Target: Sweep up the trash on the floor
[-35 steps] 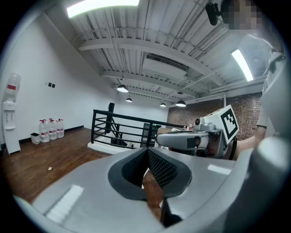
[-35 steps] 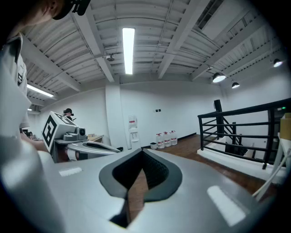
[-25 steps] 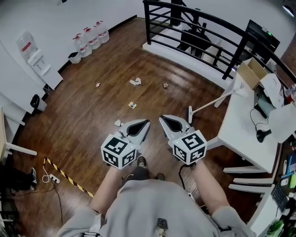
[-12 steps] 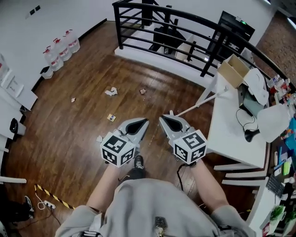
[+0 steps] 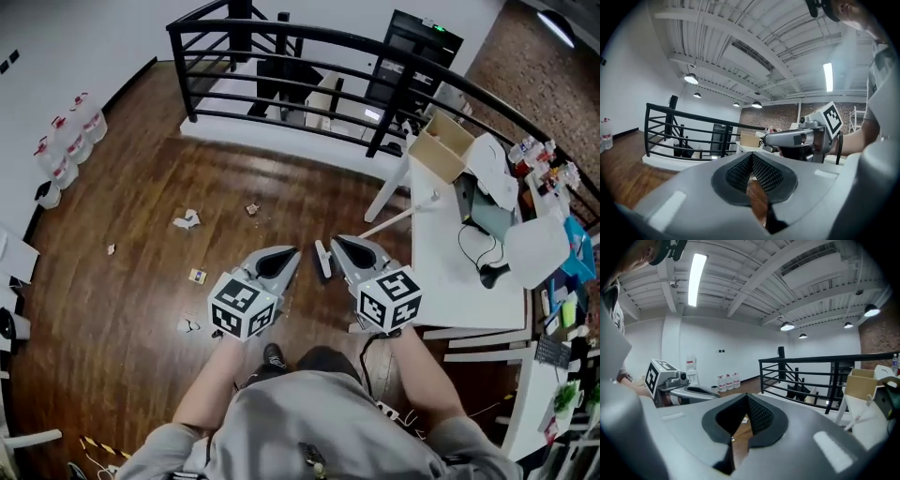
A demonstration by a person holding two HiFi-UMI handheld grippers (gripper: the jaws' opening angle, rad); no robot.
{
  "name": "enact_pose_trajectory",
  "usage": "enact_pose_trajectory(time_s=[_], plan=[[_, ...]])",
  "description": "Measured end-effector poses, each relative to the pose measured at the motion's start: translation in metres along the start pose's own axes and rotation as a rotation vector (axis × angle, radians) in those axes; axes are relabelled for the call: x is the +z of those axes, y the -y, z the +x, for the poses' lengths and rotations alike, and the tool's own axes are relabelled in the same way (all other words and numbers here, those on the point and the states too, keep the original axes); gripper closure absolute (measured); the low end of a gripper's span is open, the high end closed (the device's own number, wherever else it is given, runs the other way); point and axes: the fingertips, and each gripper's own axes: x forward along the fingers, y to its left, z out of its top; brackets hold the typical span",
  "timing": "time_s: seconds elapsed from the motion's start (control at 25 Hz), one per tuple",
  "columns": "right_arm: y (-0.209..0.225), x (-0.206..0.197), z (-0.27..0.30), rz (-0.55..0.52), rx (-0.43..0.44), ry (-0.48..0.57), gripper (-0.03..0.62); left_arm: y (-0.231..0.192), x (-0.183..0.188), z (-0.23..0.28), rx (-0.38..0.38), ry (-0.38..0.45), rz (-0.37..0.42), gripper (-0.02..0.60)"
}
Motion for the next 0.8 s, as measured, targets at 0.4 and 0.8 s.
enact_pose_trajectory(time_s=[0.4,0.8], plan=[[0.163,-0.017,-0.025,0.149,-0.305,0.018,0.594,0.001,0.003,0.137,-0.16,-0.048,-0.027,0.577],[0.33,-0.061,-0.053,0.305,-0.54,-0.004,0.544,0.011,-0.019,0.272,-0.223,-0.149,-0.036,0.577]])
